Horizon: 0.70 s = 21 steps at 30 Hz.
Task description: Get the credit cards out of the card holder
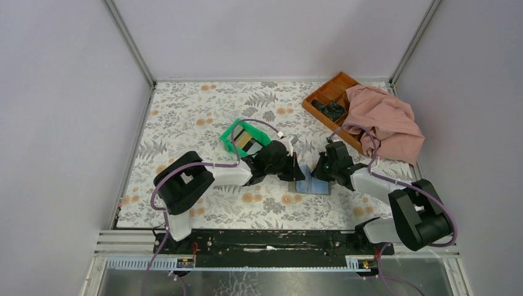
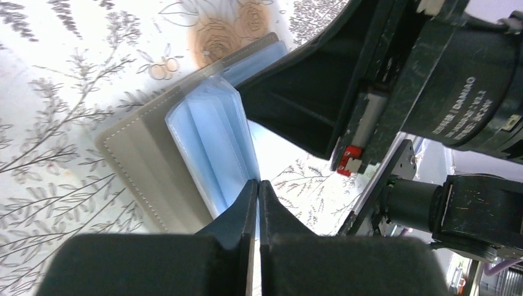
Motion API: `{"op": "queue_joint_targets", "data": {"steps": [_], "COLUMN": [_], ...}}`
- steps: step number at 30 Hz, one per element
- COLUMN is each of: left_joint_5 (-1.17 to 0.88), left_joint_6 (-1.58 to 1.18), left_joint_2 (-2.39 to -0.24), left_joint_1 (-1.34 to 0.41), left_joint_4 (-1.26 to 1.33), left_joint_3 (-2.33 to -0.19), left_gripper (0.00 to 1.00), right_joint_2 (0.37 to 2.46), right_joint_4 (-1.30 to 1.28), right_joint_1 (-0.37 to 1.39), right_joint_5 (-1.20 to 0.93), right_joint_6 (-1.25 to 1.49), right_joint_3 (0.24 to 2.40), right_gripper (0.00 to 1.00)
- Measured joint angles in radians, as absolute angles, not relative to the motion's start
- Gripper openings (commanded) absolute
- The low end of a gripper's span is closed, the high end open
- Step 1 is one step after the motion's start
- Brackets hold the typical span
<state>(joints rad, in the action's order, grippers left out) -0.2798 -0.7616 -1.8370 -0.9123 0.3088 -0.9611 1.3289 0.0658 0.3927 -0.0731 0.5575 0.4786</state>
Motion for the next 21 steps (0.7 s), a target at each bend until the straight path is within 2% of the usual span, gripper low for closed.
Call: {"op": "queue_joint_targets", "data": {"steps": [4, 7, 9, 11, 14, 21], "left_joint_5": [-0.283, -0.289, -0.288, -0.28, -0.267, -0.294], "left_joint_6": [-0.77, -0.771, -0.76, -0.752, -0.744, -0.762], "left_joint_2": [-1.825, -1.814, -1.802, -1.776, -1.728, -1.686], "left_joint_1": [-0.879, -0.847, -0.832, -0.816, -0.799, -0.784], "left_joint_4": [0.316, 0.302, 0.284, 0.268, 0.256, 0.28], "left_joint_3": [-0.92, -0.881, -0.865, -0.851, -0.84, -0.835], "left_gripper": [0.27, 0.52, 0.58, 0.58, 0.51, 0.22], "right_joint_2": [1.377, 1.392, 1.396, 1.399, 1.403, 1.406], "right_joint_4": [0.078, 0.103, 0.111, 0.118, 0.124, 0.131], "right_joint_1": [0.392, 0.392, 0.392, 0.392, 0.392, 0.392], "right_joint_5": [-0.08, -0.088, -0.091, -0.093, -0.096, -0.099], "right_joint_6": [0.556, 0.556, 0.556, 0.556, 0.556, 0.556], "right_joint_3": [0.514, 0.517, 0.517, 0.517, 0.517, 0.517], "right_gripper": [0.0, 0.0, 0.0, 0.0, 0.0, 0.0]}}
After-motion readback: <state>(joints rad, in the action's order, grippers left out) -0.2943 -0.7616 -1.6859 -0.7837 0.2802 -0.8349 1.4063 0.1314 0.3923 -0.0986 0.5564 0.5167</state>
